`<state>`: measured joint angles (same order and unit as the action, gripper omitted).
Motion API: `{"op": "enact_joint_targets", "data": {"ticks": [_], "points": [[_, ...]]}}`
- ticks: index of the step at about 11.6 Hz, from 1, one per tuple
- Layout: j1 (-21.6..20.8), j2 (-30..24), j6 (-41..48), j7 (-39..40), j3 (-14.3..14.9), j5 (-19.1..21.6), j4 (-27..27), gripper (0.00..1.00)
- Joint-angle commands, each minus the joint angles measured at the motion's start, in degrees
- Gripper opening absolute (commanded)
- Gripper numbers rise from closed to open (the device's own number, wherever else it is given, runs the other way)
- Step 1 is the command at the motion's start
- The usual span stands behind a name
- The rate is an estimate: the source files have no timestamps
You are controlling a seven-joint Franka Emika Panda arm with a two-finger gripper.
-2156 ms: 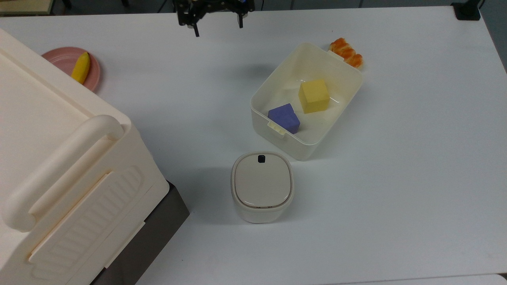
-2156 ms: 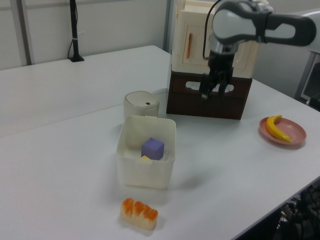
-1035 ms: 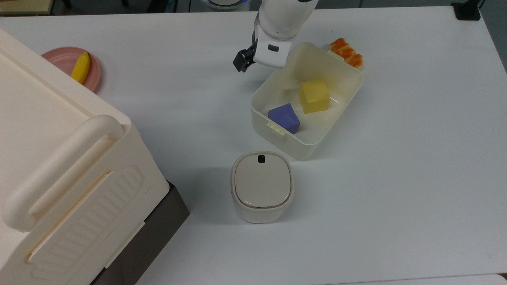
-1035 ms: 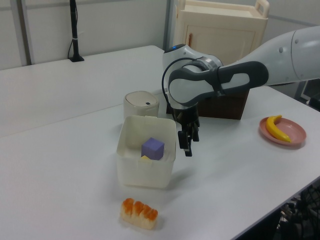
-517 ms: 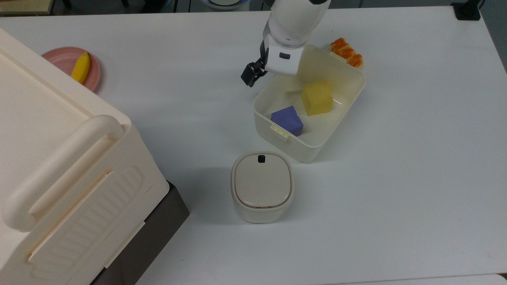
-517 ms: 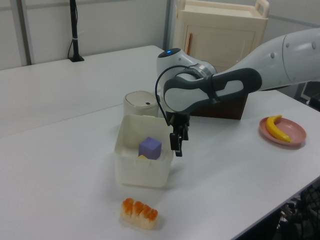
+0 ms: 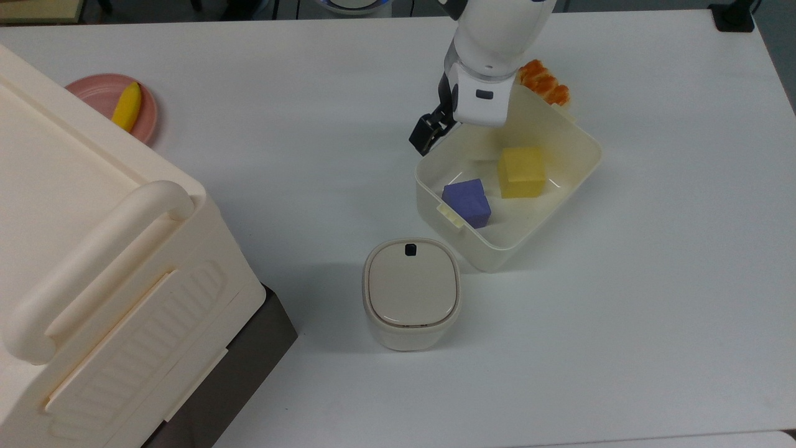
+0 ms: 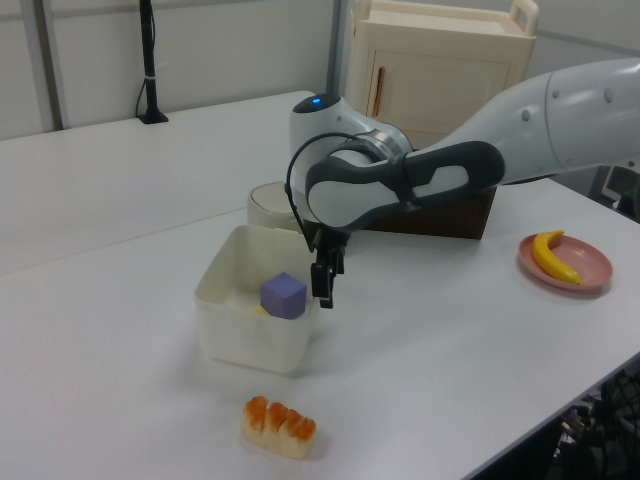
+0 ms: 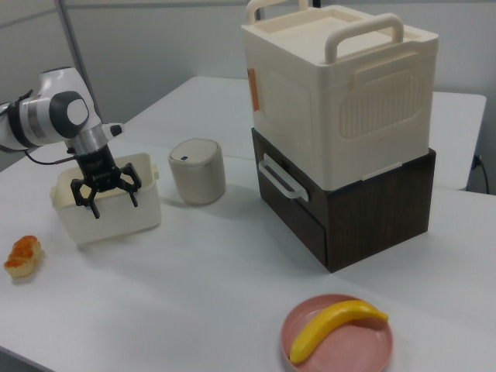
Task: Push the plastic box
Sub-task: 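Push the plastic box with the gripper away from the orange pastry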
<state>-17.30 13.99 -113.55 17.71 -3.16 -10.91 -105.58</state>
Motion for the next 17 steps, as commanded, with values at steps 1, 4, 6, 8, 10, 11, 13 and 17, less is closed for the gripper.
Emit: {"op": "enact_joint_targets", "data": {"ticks": [1, 4, 6, 8, 10, 11, 13, 17], "points": [[-0.3, 4.3, -1.1, 0.0, -0.3, -1.0, 4.9, 1.00], [-0.3, 5.3, -5.0, 0.1, -0.3, -1.6, 7.0, 1.00], [-0.3, 5.9, -5.4, 0.1, -0.3, -2.5, 7.8, 1.00], [-0.3, 6.0, -5.5, 0.0, -0.3, -2.5, 9.2, 1.00], [-0.3, 6.1, -5.5, 0.0, -0.3, -2.5, 10.3, 1.00], [-0.3, 6.1, -5.5, 0.0, -0.4, -2.5, 11.1, 1.00], [-0.3, 6.1, -5.5, 0.0, -0.3, -2.5, 11.4, 1.00], [0.0, 4.0, -5.4, 0.0, -0.3, -2.2, 10.9, 1.00]]}}
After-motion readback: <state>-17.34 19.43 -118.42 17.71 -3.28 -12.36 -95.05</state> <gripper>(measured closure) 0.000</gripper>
